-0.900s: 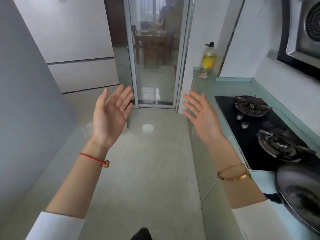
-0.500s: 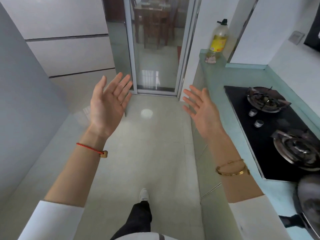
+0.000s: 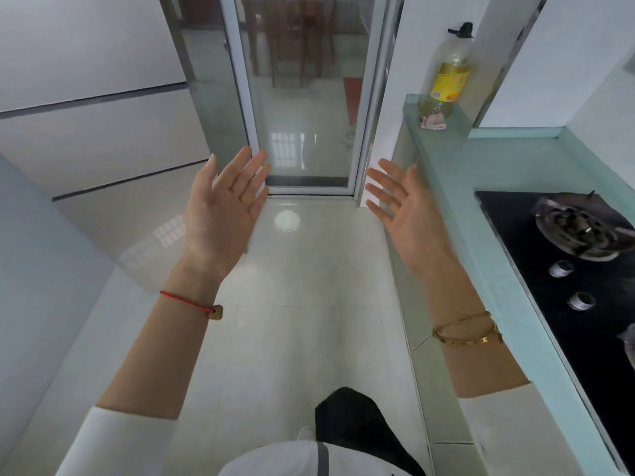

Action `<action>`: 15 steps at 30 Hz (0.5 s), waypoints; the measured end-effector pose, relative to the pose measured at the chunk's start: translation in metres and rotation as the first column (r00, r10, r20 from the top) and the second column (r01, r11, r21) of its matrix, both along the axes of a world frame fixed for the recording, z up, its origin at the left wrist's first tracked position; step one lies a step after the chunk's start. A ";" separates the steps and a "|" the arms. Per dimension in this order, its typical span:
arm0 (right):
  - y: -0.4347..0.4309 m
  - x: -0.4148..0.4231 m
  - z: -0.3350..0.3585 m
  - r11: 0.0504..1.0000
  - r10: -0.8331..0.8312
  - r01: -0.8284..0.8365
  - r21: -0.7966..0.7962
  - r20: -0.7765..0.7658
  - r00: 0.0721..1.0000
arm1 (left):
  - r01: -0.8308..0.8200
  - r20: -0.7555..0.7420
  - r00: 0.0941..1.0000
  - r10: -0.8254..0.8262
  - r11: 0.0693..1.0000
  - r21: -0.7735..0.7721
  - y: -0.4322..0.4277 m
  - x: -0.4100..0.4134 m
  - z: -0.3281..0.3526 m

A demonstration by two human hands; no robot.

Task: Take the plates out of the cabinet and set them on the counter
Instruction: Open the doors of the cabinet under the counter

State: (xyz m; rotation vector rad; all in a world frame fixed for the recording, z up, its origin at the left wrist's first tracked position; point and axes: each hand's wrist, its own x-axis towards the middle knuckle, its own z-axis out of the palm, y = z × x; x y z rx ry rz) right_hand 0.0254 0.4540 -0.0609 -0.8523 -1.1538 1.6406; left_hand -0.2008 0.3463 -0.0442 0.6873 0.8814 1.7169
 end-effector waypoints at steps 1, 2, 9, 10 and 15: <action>0.014 -0.007 -0.002 1.000 0.002 -0.002 -0.007 -0.004 1.000 | 0.008 0.007 1.000 -0.008 1.000 -0.004 0.016 -0.006 -0.001; 0.027 -0.014 -0.004 1.000 0.001 -0.001 -0.012 -0.001 1.000 | 0.015 0.010 1.000 -0.014 1.000 -0.008 0.030 -0.012 -0.003; 0.148 -0.059 -0.022 1.000 -0.018 0.018 -0.024 -0.011 1.000 | 0.018 0.006 1.000 -0.018 1.000 -0.026 0.152 -0.052 -0.020; 0.168 -0.065 -0.022 1.000 -0.017 0.017 -0.024 -0.008 1.000 | 0.015 0.001 1.000 -0.015 0.999 -0.030 0.172 -0.057 -0.021; 0.272 -0.098 -0.017 1.000 0.010 -0.010 -0.026 -0.014 1.000 | 0.004 -0.013 1.000 -0.005 1.000 -0.030 0.275 -0.086 -0.016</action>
